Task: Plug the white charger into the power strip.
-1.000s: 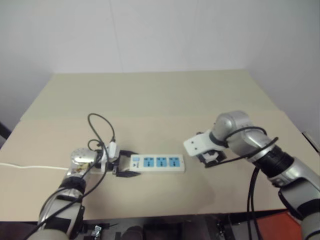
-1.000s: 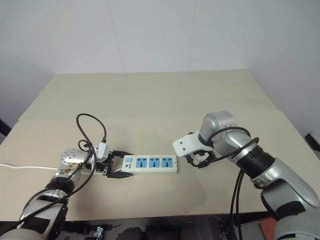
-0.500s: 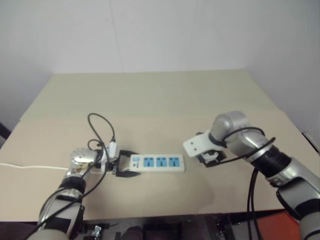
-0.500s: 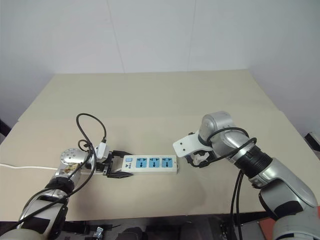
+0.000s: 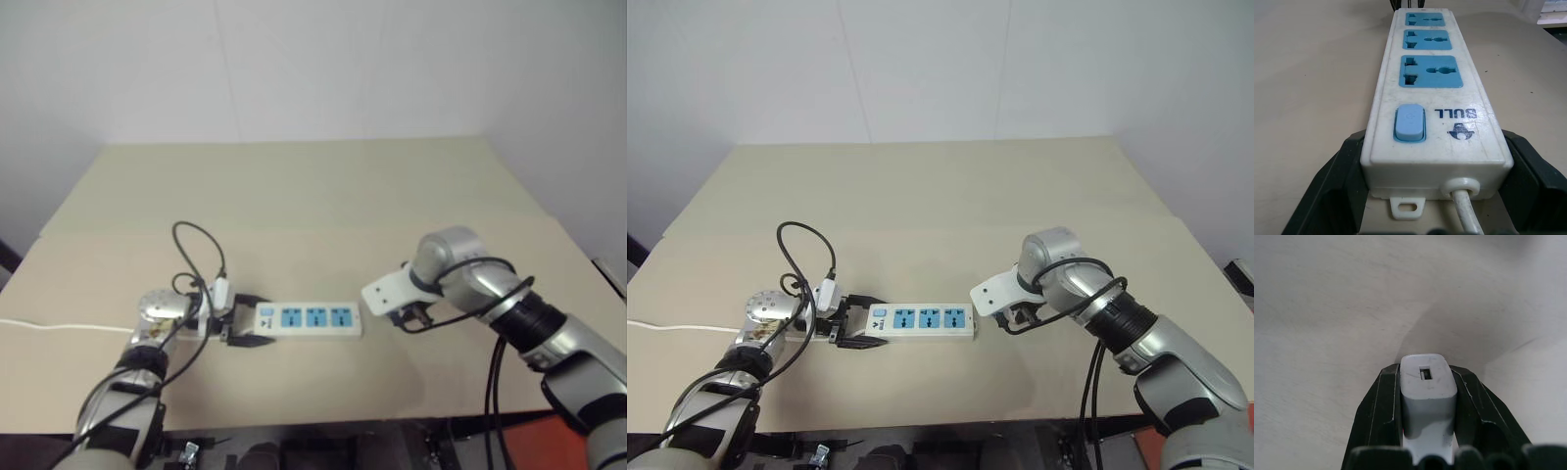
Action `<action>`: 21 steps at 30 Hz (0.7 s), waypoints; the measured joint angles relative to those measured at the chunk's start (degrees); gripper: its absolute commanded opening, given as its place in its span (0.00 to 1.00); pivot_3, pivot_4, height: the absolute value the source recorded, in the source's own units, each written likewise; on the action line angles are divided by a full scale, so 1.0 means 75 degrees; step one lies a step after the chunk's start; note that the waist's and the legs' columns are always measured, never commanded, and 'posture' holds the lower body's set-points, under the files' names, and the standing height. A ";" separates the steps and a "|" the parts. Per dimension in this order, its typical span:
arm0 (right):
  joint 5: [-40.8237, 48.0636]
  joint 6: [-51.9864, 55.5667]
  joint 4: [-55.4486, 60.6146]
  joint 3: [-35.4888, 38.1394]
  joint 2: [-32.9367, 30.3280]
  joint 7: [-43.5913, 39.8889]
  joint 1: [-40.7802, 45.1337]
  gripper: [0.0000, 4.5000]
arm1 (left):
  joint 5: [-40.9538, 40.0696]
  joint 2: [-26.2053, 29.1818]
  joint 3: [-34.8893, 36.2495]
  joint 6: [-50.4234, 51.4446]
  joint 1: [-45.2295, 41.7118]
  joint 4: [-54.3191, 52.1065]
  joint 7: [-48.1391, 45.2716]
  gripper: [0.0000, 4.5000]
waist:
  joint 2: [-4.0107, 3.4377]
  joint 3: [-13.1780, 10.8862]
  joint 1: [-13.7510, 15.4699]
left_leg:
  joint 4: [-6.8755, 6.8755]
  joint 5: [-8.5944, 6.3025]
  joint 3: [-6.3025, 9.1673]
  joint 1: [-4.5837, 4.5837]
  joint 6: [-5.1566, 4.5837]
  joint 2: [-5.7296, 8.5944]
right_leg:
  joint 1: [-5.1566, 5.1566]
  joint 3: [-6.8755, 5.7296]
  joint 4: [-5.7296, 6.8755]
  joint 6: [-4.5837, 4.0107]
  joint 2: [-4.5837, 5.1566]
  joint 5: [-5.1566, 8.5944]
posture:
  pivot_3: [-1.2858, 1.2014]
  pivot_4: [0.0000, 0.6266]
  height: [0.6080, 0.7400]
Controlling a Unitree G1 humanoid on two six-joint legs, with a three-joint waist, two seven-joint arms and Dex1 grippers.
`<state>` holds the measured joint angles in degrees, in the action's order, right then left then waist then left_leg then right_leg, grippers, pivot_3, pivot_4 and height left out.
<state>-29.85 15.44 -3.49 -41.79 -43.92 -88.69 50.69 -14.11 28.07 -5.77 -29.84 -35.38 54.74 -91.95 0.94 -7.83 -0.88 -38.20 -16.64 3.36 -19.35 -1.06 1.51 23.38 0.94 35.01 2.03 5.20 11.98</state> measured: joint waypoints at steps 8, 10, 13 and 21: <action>0.0399 0.0639 0.0487 0.0696 0.0152 -0.0006 0.0056 0.25 | 0.0059 0.0002 0.0011 0.0000 -0.0004 -0.0001 -0.0004 0.73 | 0.0000 0.0000 -0.0001 | 0.0000 0.0000 0.0001 0.0001 0.0000 0.0000 | 0.0000 0.0000 0.0001 -0.0001 0.0000 0.0000 | 0.52 0.24 1.00; 0.1015 0.1239 0.0704 0.1426 0.0481 0.0032 0.0235 0.25 | 0.0084 0.0008 0.0012 0.0000 -0.0012 -0.0001 -0.0005 0.73 | -0.0001 0.0000 0.0001 | 0.0000 0.0000 0.0005 0.0001 0.0000 -0.0001 | -0.0001 0.0001 0.0002 -0.0003 0.0000 -0.0002 | 0.52 0.24 1.00; 0.2019 0.1966 0.0958 0.2601 0.0964 0.0384 0.0354 0.25 | 0.0101 -0.0036 0.0007 0.0000 -0.0046 -0.0008 0.0020 0.73 | 0.0000 0.0000 0.0026 | 0.0002 0.0000 0.0019 0.0002 0.0000 0.0000 | -0.0008 -0.0008 -0.0003 -0.0003 0.0001 -0.0002 | 0.52 0.24 1.00; 0.4526 0.2319 0.1094 0.4786 0.2265 0.1748 -0.1112 0.25 | 0.0126 0.0011 0.0021 0.0009 -0.0037 -0.0011 0.0017 0.73 | 0.0000 0.0001 0.0010 | 0.0007 -0.0001 0.0024 0.0005 0.0001 0.0000 | -0.0008 -0.0006 0.0003 -0.0005 0.0003 -0.0003 | 0.52 0.24 1.00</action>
<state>4.09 32.83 4.71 -5.89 -26.93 -75.57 42.35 -13.16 28.15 -5.62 -29.77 -35.65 54.66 -91.83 0.95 -7.83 -0.81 -38.14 -16.64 3.55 -19.32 -1.05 1.51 23.31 0.89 35.03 1.99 5.22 11.95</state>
